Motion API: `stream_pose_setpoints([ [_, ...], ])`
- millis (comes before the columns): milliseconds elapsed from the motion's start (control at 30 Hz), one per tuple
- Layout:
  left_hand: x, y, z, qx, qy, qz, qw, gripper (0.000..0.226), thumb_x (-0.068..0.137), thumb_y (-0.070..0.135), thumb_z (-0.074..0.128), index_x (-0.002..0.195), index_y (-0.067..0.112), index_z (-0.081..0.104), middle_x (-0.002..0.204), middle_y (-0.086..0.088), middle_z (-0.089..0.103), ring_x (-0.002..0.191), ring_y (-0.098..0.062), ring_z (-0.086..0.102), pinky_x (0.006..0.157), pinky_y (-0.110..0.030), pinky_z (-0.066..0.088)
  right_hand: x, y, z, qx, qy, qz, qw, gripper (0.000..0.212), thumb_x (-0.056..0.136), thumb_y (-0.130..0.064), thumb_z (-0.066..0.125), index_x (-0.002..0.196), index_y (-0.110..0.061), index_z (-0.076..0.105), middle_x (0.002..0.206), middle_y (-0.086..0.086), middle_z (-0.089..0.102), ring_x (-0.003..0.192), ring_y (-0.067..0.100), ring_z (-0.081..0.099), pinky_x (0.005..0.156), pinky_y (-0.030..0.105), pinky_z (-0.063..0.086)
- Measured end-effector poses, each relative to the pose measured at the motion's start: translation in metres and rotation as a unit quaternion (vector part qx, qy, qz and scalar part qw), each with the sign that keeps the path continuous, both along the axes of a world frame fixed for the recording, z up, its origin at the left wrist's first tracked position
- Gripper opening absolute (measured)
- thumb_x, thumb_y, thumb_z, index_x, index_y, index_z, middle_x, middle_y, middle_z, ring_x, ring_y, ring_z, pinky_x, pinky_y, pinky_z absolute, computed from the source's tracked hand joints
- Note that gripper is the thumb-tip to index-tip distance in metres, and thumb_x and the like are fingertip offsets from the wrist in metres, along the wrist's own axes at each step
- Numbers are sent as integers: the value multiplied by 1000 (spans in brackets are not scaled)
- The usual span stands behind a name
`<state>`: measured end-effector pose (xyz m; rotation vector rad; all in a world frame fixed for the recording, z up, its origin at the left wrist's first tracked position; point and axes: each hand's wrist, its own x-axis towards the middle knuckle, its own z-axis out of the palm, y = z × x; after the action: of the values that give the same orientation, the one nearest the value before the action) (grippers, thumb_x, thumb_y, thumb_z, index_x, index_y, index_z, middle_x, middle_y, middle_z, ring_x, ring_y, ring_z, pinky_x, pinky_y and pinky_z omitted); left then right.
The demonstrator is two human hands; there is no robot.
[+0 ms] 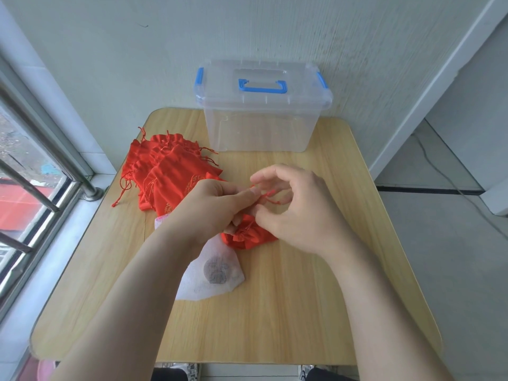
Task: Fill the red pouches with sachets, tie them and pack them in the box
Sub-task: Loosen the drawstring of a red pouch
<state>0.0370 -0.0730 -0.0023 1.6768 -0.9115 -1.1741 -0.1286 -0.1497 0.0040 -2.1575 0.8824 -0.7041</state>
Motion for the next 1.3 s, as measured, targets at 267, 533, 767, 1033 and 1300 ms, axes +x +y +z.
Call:
stream_pose_setpoints([
  [267, 0, 0, 3, -7, 43, 2, 999, 25, 92, 19, 76, 85, -5, 77, 73, -12, 54, 74, -24, 49, 72, -37, 45, 2, -6, -7, -89, -6, -12, 996, 15, 85, -20, 90, 96, -28, 86, 84, -10, 69, 77, 6, 65, 68, 10, 44],
  [533, -4, 3, 11, -23, 35, 93, 995, 48, 69, -7, 86, 112, 7, 71, 91, -6, 70, 72, -20, 66, 74, -35, 62, -2, -5, -10, -135, 113, -31, 984, 12, 100, -33, 73, 102, -33, 84, 91, -7, 65, 82, 19, 65, 69, 34, 53],
  [767, -9, 7, 7, -91, -203, 147, 964, 25, 72, 2, 93, 66, 16, 73, 69, 8, 74, 67, -5, 74, 68, -25, 58, -6, -12, -6, 22, 46, -56, 997, 15, 102, -22, 72, 94, -23, 84, 58, -24, 61, 59, -7, 57, 54, 9, 39],
  [1033, -13, 6, 9, -148, -267, 140, 942, 23, 83, 2, 84, 72, 22, 81, 75, 12, 78, 69, 3, 73, 75, -17, 59, -7, -10, 4, 212, -66, 0, 975, 14, 103, -22, 71, 97, -25, 83, 93, -11, 82, 88, -2, 73, 81, 16, 53],
  [1300, -23, 2, 10, -192, -331, 148, 912, 18, 92, 12, 77, 88, 29, 82, 75, 21, 75, 67, -2, 70, 77, -30, 58, -7, -12, 4, 254, -143, -30, 956, 13, 103, -20, 71, 101, -19, 83, 98, -5, 83, 100, 4, 76, 94, 23, 56],
])
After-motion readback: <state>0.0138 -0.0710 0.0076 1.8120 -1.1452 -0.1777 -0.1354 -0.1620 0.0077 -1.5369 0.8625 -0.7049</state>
